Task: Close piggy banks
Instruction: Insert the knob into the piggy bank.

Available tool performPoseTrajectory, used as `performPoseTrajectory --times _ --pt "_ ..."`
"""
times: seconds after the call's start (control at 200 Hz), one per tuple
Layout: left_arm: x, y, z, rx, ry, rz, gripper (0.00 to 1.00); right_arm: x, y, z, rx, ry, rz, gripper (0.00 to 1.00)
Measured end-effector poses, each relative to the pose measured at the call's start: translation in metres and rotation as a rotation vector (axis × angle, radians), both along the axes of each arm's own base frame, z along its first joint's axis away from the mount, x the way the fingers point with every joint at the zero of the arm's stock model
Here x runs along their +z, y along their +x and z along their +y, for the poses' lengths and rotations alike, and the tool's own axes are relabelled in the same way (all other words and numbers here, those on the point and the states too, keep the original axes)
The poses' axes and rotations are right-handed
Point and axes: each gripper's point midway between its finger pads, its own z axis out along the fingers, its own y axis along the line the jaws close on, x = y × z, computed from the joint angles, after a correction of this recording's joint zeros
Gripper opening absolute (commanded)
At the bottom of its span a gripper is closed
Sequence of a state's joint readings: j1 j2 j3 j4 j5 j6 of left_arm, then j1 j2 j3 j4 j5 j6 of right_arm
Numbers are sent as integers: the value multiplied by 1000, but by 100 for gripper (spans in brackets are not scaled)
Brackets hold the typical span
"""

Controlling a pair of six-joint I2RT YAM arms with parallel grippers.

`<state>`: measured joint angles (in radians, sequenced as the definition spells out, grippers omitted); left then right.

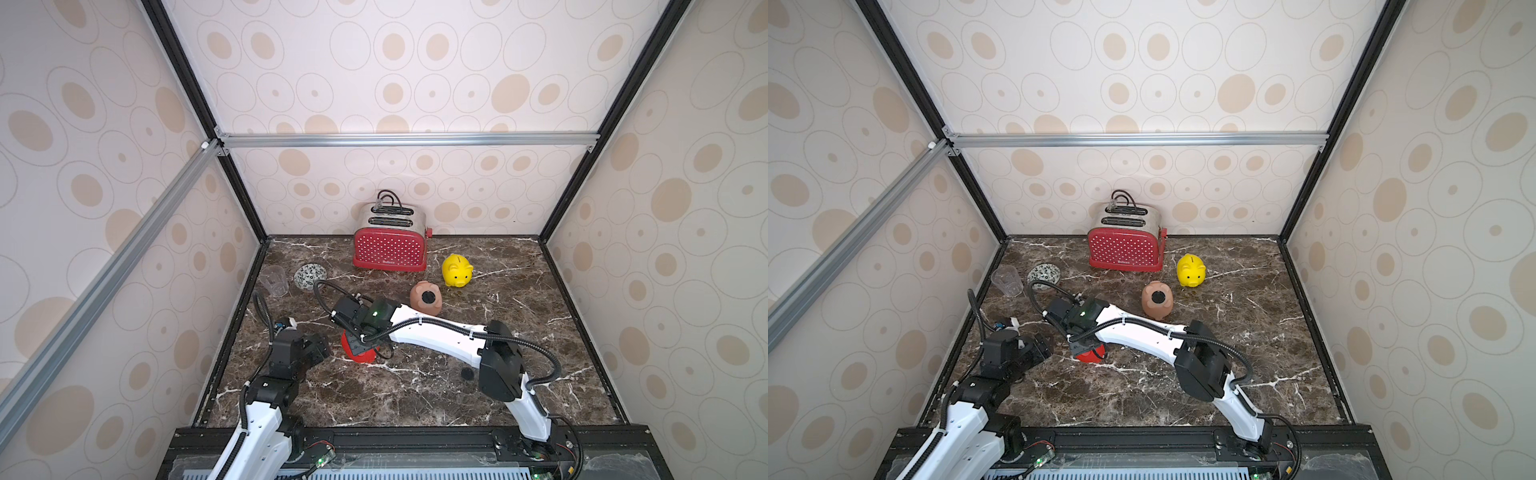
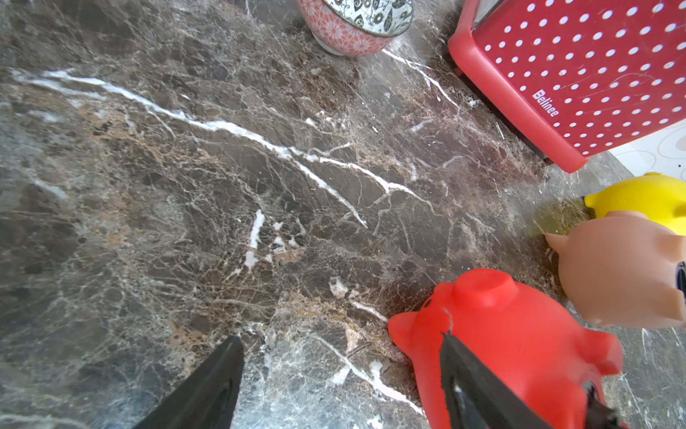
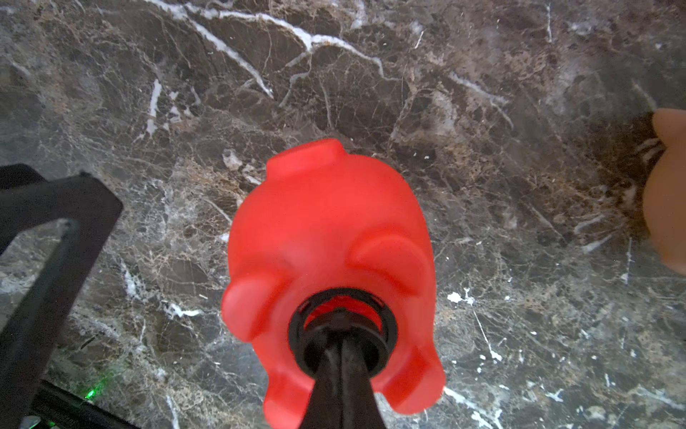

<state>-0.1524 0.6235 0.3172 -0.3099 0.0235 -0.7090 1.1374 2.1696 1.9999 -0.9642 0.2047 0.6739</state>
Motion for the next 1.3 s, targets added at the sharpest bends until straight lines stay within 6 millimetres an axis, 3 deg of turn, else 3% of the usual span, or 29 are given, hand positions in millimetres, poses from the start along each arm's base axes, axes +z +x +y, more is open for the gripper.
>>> performPoseTrajectory --times 0.251,0.566,1.032,1.303 --pt "2 0 0 0 -1 -8 83 14 0 3 0 7 9 0" --pt "2 0 0 1 0 -9 83 -6 3 -4 -28 -45 71 0" --pt "4 0 1 3 1 -17 84 0 2 -3 -33 -33 107 0" --pt "4 0 1 1 3 -18 84 -8 3 2 -43 -35 120 0"
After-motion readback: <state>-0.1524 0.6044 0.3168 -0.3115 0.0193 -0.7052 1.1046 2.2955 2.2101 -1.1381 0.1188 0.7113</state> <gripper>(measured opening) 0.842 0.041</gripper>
